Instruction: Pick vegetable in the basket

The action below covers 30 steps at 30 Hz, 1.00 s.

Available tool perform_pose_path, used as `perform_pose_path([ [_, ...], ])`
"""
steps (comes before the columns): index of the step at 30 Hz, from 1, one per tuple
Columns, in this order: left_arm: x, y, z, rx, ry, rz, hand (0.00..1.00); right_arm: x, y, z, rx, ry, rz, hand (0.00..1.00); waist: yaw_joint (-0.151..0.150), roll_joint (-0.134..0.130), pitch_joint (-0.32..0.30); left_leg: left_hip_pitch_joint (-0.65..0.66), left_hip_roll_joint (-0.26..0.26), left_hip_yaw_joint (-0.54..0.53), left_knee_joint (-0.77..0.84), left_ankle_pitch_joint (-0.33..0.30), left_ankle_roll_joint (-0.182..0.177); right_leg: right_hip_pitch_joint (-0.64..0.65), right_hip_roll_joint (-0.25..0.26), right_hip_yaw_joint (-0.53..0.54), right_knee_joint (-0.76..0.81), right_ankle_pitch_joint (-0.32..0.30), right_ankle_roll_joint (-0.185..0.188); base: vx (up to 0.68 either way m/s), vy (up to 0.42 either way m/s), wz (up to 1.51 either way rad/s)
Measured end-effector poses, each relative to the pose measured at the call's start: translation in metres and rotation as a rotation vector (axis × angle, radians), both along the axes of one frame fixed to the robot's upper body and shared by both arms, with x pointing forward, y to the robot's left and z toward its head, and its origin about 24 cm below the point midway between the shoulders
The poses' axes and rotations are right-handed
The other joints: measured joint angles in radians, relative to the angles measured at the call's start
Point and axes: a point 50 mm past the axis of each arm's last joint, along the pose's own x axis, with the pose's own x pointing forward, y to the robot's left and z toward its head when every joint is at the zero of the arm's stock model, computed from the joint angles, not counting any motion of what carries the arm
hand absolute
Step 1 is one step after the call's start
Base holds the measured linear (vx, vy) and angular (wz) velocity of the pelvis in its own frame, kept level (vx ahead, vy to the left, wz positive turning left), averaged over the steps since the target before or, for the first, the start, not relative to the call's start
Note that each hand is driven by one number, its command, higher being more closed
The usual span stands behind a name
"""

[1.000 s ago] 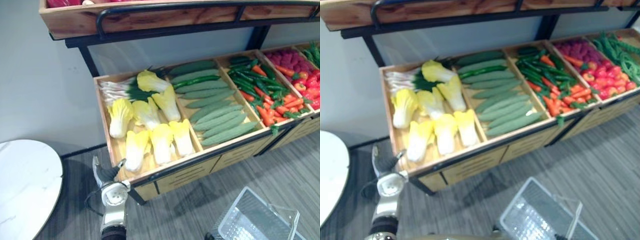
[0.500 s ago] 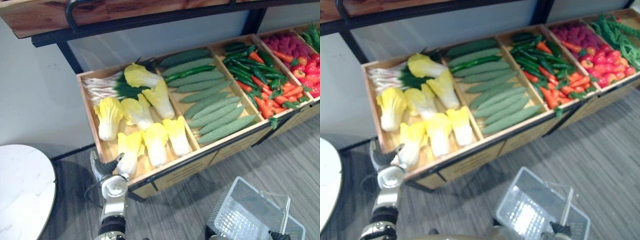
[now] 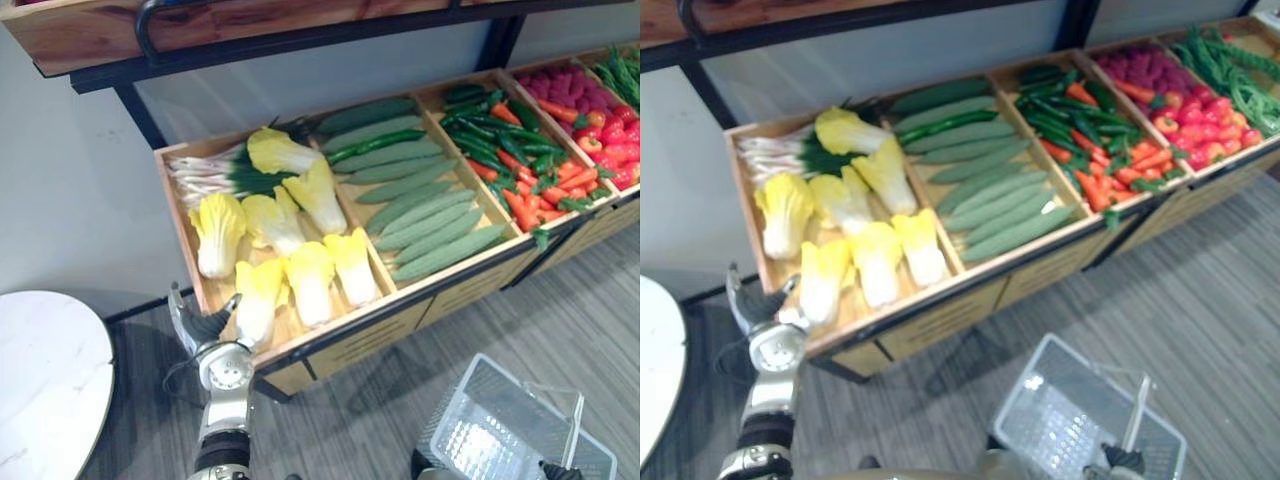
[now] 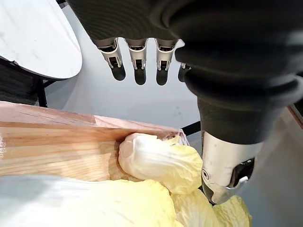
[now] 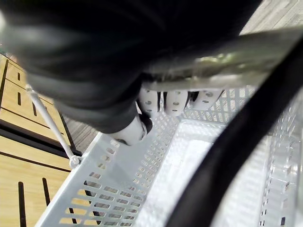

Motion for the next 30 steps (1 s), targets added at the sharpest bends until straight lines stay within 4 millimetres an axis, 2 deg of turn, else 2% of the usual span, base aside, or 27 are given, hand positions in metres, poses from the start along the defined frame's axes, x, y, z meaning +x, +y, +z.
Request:
perform_pose_path([
  [13, 0.003, -0.006, -0.001, -0.001, 0.009, -0.046, 0.00, 0.002, 0.000, 0.000, -0.001, -0.004, 0.000, 1.00, -0.001, -0.001, 0.001, -0.001, 0.001, 0.001, 0.003, 0.000, 0.000, 0.000, 0.003, 0.002, -0.007, 0.000, 0.000, 0.00, 0.000, 0.00],
  [19, 0.002, -0.009, -0.013, -0.012, 0.065, -0.063, 0.00, 0.002, 0.001, -0.001, 0.005, 0.000, 0.000, 1.00, -0.003, -0.005, 0.004, -0.001, 0.002, 0.005, 0.003, -0.003, -0.004, -0.001, 0.006, 0.009, -0.017, 0.004, -0.005, 0.00, 0.000, -0.03],
  [30, 0.004, -0.015, -0.023, -0.018, 0.119, -0.119, 0.00, 0.010, 0.002, 0.001, -0.001, -0.016, 0.008, 1.00, -0.003, -0.004, 0.029, -0.004, 0.005, 0.028, 0.003, -0.007, -0.010, -0.021, 0.012, 0.033, -0.017, 0.008, -0.004, 0.01, -0.005, -0.06],
])
